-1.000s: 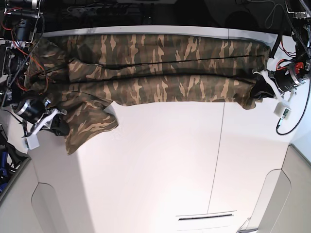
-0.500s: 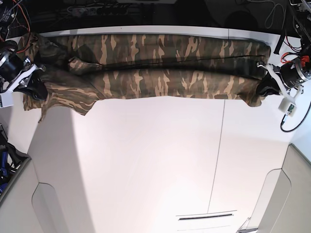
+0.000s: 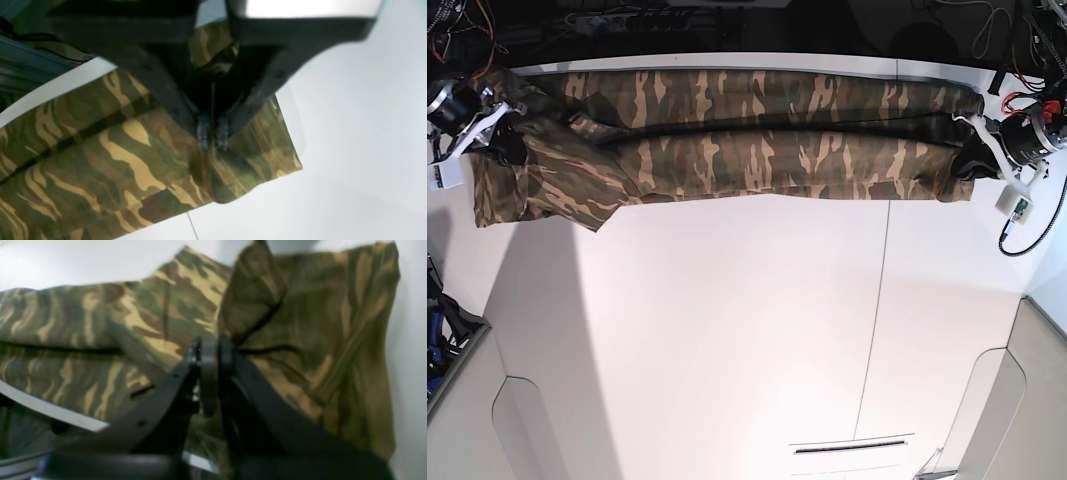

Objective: Fold the T-shirt properly
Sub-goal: 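Fold the shirt lengthwise again, bringing the hem edge up to the collar edge, then regrasp the ends of the long folded strip with both grippers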

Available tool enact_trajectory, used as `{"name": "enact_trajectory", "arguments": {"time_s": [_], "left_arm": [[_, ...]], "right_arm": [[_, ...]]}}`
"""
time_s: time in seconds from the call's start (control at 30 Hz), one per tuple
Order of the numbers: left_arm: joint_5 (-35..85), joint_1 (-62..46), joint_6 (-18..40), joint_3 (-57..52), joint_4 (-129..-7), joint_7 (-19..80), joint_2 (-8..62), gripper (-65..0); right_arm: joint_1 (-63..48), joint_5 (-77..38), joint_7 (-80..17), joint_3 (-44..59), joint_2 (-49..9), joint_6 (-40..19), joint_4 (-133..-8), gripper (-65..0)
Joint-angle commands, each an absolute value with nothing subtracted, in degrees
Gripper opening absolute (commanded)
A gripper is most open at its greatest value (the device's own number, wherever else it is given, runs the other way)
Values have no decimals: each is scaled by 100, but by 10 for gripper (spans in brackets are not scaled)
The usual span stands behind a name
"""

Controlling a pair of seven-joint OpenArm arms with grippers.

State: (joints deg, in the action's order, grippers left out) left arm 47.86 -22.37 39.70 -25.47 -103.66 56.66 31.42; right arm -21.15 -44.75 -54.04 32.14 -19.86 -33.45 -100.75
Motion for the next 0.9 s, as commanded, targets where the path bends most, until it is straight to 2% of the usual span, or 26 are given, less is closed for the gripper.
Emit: {"name": "enact_trajectory", "arguments": {"time_s": [0.0, 0.07, 0.1, 0.13, 0.33, 0.43, 0.5, 0.53, 0.6, 0.63, 0.73, 0.87], "left_arm": [[4842, -2226, 4000, -2606, -10455, 5577, 3251, -562], [4845, -2224, 4000, -2606, -10455, 5572, 3251, -500], [4847, -2226, 4000, -2606, -10455, 5572, 3251, -476], [4847, -2226, 4000, -2606, -10455, 5572, 3251, -458], [4866, -2226, 3922, -2606, -10455, 5570, 3251, -449], [4862, -2226, 3791, -2624, -10455, 5575, 3251, -444], [4864, -2226, 3793, -2703, -10455, 5572, 3234, -398], [4864, -2226, 3791, -2764, -10455, 5568, 3236, -376], [4862, -2226, 3791, -2919, -10455, 5551, 3236, -367], [4862, -2226, 3791, -3000, -10455, 5551, 3234, -367], [4860, -2226, 3704, -3188, -10433, 5548, 3234, -347], [4768, -2226, 3599, -3232, -10169, 5380, 3210, -259]], "right_arm": [[-2117, -4491, -5273, 3256, -2075, -3361, -10082, -588], [-2117, -4381, -5273, 3256, -2078, -3361, -9959, -423], [-2117, -4370, -5273, 3258, -2078, -3358, -9918, -368], [-2117, -4368, -5273, 3258, -2080, -3358, -9904, -340], [-2047, -4294, -5212, 3616, -2078, -3317, -9915, -338], [-2032, -4624, -5216, 3959, -2078, -3323, -9950, -340], [-2032, -4783, -5240, 4123, -2078, -3326, -9979, -376], [-2032, -4829, -5258, 4171, -2078, -3326, -9994, -431], [-2034, -4897, -5310, 4193, -2078, -3323, -9996, -614], [-2036, -4965, -5352, 4191, -2075, -3323, -9996, -650], [-2034, -5148, -5382, 4187, -2075, -3334, -9994, -650], [-2034, -5146, -5376, 4152, -2075, -3371, -9988, -650]]}}
